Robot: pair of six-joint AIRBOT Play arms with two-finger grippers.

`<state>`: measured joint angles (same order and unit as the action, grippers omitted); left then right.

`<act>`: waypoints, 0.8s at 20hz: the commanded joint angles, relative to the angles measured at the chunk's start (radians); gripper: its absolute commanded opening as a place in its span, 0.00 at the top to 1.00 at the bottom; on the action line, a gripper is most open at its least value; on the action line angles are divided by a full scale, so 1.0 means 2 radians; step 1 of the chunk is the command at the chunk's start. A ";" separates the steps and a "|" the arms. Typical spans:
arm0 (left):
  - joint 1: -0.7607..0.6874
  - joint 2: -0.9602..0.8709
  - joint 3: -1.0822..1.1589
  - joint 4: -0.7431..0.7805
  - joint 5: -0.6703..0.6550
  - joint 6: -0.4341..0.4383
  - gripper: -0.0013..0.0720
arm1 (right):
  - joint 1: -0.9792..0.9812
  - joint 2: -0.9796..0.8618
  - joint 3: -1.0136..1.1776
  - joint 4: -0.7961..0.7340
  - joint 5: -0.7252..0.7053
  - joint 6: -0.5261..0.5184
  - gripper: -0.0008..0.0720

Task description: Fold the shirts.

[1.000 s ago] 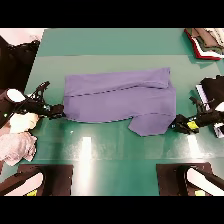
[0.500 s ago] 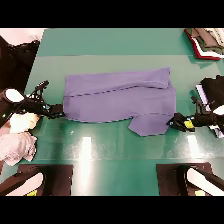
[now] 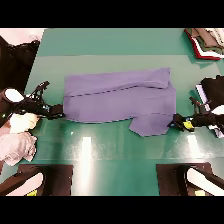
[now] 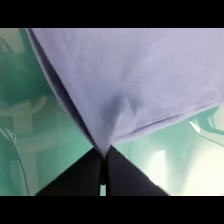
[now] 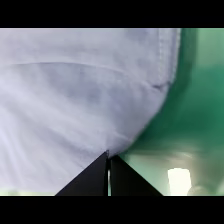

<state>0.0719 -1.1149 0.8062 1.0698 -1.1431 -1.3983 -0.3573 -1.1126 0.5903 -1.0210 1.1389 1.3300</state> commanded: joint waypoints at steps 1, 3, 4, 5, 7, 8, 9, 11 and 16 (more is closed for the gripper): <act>0.000 0.012 0.002 0.002 -0.017 0.000 0.95 | 0.000 0.051 0.019 -0.039 0.035 -0.005 0.96; 0.000 0.037 0.002 0.004 -0.032 0.002 0.95 | 0.000 0.093 0.041 -0.075 0.104 0.003 0.96; 0.000 0.052 0.002 0.010 -0.043 0.002 0.95 | 0.000 0.114 0.048 -0.090 0.140 0.011 0.96; 0.000 0.070 0.002 0.020 -0.057 0.001 0.95 | 0.000 0.135 0.051 -0.099 0.168 0.023 0.96; 0.000 0.101 0.002 0.028 -0.089 0.001 0.95 | 0.000 0.178 0.047 -0.120 0.210 0.046 0.96; 0.000 0.115 0.000 0.028 -0.104 0.001 0.95 | 0.000 0.200 0.041 -0.123 0.225 0.056 0.96; 0.000 0.126 0.000 0.028 -0.121 0.001 0.95 | 0.000 0.220 0.036 -0.124 0.233 0.061 0.96; 0.000 0.136 -0.001 0.027 -0.149 0.001 0.95 | 0.000 0.259 0.028 -0.123 0.229 0.073 0.96; 0.000 0.138 -0.002 0.026 -0.063 0.001 0.95 | 0.000 0.289 0.038 -0.050 0.139 0.073 0.96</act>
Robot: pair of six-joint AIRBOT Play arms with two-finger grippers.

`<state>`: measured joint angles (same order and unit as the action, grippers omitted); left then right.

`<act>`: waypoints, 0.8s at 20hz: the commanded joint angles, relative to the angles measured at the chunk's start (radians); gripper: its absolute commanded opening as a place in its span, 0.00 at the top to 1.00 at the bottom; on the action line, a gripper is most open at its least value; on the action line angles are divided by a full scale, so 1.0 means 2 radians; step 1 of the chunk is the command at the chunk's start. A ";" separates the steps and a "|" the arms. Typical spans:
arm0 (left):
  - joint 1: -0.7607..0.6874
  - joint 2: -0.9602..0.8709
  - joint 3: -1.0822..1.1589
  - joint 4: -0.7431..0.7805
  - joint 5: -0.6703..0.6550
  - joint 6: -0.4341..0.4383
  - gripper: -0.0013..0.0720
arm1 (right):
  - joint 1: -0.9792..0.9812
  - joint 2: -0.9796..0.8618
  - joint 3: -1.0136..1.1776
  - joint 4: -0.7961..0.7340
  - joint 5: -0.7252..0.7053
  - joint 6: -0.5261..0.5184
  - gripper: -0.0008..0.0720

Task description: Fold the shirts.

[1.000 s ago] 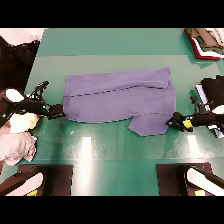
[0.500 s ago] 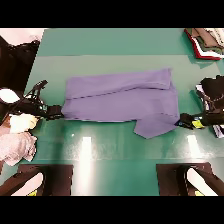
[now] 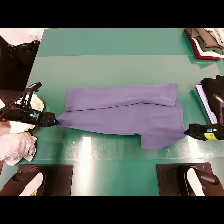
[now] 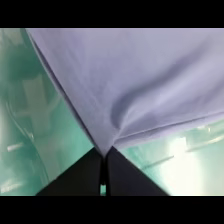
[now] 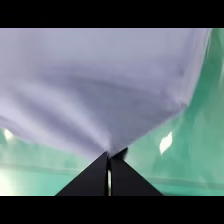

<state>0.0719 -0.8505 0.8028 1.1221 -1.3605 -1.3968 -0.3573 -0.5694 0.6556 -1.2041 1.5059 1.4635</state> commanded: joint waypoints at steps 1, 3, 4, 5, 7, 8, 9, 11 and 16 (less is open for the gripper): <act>0.000 0.006 0.000 0.000 0.070 -0.001 0.95 | 0.000 0.008 0.015 0.056 -0.064 0.004 0.96; 0.000 0.004 0.000 -0.001 0.119 -0.008 0.95 | 0.000 -0.025 0.044 0.070 -0.099 -0.004 0.96; 0.000 0.003 0.000 -0.003 0.143 -0.010 0.95 | 0.001 -0.047 0.062 0.070 -0.111 -0.007 0.96; 0.000 0.003 0.000 -0.004 0.166 -0.010 0.95 | 0.004 -0.069 0.079 0.069 -0.118 -0.013 0.96; 0.000 0.002 0.000 -0.004 0.210 -0.017 0.95 | 0.024 -0.117 0.115 0.068 -0.138 -0.024 0.97; 0.000 0.002 0.000 -0.004 0.230 -0.023 0.95 | 0.040 -0.142 0.133 0.068 -0.149 -0.028 0.97; 0.000 0.002 0.000 -0.006 0.246 -0.023 0.95 | 0.057 -0.165 0.149 0.068 -0.161 -0.029 0.97; 0.000 0.002 0.000 -0.018 0.277 -0.022 0.95 | 0.090 -0.213 0.181 0.063 -0.187 -0.029 0.96; 0.000 0.001 0.000 -0.019 0.323 -0.023 0.95 | 0.130 -0.319 0.258 0.037 -0.218 -0.027 0.96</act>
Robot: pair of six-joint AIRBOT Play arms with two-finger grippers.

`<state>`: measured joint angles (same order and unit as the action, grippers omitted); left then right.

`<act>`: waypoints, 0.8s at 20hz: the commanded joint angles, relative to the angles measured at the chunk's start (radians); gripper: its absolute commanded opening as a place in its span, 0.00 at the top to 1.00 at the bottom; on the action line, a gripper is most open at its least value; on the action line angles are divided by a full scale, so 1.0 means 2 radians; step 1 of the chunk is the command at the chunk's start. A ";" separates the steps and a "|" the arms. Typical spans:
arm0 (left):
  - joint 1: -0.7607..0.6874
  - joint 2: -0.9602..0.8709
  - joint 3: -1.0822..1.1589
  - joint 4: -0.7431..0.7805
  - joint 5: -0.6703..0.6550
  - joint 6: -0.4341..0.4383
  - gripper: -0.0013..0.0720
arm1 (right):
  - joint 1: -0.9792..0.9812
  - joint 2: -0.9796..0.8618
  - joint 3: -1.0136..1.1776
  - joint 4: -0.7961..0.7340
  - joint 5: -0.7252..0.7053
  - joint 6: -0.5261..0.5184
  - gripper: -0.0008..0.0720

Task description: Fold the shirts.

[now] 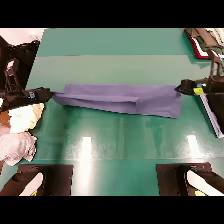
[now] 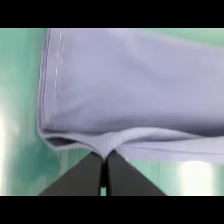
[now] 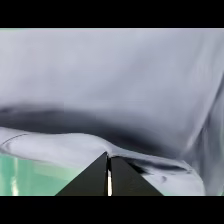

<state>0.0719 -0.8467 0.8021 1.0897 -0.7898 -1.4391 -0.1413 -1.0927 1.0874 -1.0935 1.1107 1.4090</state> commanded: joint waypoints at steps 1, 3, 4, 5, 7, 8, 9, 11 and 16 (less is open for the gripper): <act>0.000 -0.007 0.002 -0.003 0.043 -0.004 0.95 | 0.023 -0.073 0.055 -0.025 -0.017 0.003 0.96; 0.000 -0.034 0.003 -0.004 0.040 -0.014 0.95 | 0.023 -0.096 0.072 -0.031 -0.014 0.006 0.96; 0.000 -0.051 0.003 -0.009 0.042 -0.014 0.95 | 0.021 -0.103 0.077 -0.031 -0.014 0.006 0.96; 0.000 -0.066 0.003 -0.015 0.051 -0.014 0.95 | 0.019 -0.107 0.080 -0.031 -0.014 0.006 0.96; 0.000 -0.097 0.004 -0.026 0.069 -0.014 0.95 | 0.019 -0.117 0.089 -0.031 -0.018 0.006 0.97; 0.000 -0.111 0.008 -0.030 0.074 -0.014 0.95 | 0.019 -0.121 0.093 -0.031 -0.020 0.006 0.97; 0.000 -0.128 0.018 -0.033 0.073 -0.014 0.95 | 0.018 -0.123 0.093 -0.031 -0.027 0.006 0.96; 0.000 -0.158 0.046 -0.041 0.072 -0.014 0.95 | 0.014 -0.124 0.093 -0.031 -0.042 0.006 0.96; 0.000 -0.243 0.128 -0.051 0.049 -0.014 0.95 | -0.012 -0.124 0.093 -0.030 -0.058 0.006 0.96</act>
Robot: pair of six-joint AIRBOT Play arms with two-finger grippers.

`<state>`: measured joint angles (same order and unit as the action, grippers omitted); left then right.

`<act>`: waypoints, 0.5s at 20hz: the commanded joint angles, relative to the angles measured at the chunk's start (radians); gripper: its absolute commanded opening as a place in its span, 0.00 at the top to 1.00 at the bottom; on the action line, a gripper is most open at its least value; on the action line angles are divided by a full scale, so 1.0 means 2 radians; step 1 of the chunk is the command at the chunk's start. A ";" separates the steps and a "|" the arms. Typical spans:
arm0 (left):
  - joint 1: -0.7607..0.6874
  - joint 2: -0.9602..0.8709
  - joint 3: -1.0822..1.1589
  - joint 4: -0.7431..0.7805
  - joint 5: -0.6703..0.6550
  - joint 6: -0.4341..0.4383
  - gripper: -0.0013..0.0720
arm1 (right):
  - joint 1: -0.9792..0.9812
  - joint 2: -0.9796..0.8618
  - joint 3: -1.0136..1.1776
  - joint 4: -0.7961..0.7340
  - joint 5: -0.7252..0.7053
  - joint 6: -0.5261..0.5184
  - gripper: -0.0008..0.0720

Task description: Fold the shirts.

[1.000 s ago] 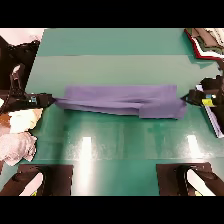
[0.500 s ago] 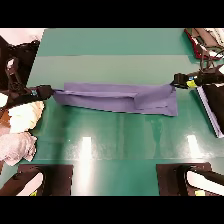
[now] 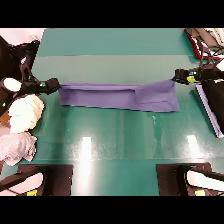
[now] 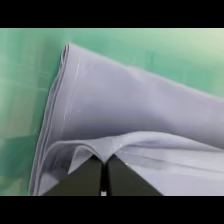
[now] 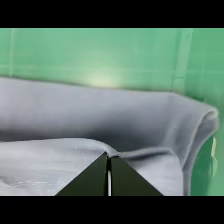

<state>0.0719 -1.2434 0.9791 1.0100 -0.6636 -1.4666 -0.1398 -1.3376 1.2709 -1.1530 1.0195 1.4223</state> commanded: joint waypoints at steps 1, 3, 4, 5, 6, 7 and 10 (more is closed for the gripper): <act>0.000 -0.059 0.051 -0.016 -0.019 0.000 0.95 | -0.018 -0.003 0.001 0.000 -0.015 -0.001 0.96; 0.000 -0.081 0.071 -0.028 -0.022 -0.001 0.38 | -0.023 -0.010 0.001 0.002 -0.019 -0.001 0.93; 0.000 -0.086 0.078 -0.040 -0.022 0.000 0.07 | -0.023 -0.017 0.002 0.005 -0.019 -0.001 0.70; 0.000 -0.086 0.082 -0.042 -0.018 0.000 0.08 | -0.023 -0.026 0.003 0.005 -0.019 -0.001 0.48; 0.000 -0.086 0.089 -0.042 -0.018 0.000 0.08 | -0.022 -0.036 0.006 0.006 -0.015 -0.001 0.40; 0.000 -0.086 0.098 -0.042 -0.023 0.000 0.08 | -0.023 -0.048 0.015 0.005 -0.001 -0.001 0.32; 0.000 -0.086 0.122 -0.041 -0.073 0.000 0.09 | -0.043 -0.074 0.056 0.009 0.083 -0.023 0.21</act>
<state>0.0727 -1.4067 1.1786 0.9367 -0.7353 -1.4685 -0.1963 -1.4410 1.3285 -1.1435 1.0554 1.4097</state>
